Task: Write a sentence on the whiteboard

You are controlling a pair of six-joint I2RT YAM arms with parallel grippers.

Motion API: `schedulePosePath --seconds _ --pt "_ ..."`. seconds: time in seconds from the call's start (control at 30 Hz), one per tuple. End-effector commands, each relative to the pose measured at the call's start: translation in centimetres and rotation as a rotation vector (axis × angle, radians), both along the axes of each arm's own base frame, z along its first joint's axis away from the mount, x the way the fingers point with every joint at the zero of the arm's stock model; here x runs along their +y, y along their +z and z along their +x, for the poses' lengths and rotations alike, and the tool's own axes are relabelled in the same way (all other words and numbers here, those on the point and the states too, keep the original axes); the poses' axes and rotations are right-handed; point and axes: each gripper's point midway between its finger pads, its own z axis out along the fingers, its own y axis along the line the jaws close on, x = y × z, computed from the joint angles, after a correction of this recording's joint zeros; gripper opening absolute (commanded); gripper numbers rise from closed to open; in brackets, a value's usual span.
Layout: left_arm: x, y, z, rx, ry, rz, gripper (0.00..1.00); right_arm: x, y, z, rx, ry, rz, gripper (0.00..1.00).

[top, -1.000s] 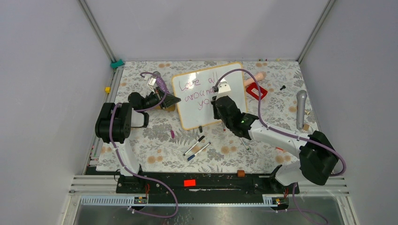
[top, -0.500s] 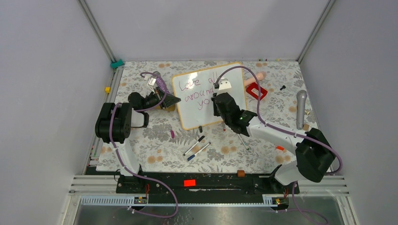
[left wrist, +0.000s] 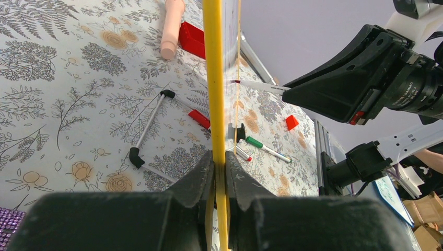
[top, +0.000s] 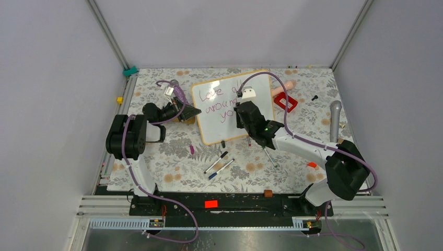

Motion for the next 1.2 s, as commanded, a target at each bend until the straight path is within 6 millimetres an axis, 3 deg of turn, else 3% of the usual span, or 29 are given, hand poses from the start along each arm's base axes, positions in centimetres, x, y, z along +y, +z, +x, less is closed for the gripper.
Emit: schedulePosePath --seconds 0.0,0.73,1.17 --pt "-0.2 1.7 -0.1 -0.142 -0.023 0.02 0.0 0.3 1.4 0.8 -0.012 -0.018 0.028 0.0" --pt "-0.2 1.8 -0.2 -0.144 -0.023 0.021 0.0 -0.3 -0.3 -0.8 0.096 -0.04 0.027 0.0" --pt "-0.2 1.7 -0.2 -0.143 -0.023 0.02 0.0 -1.7 0.3 0.1 0.057 -0.136 -0.002 0.0"
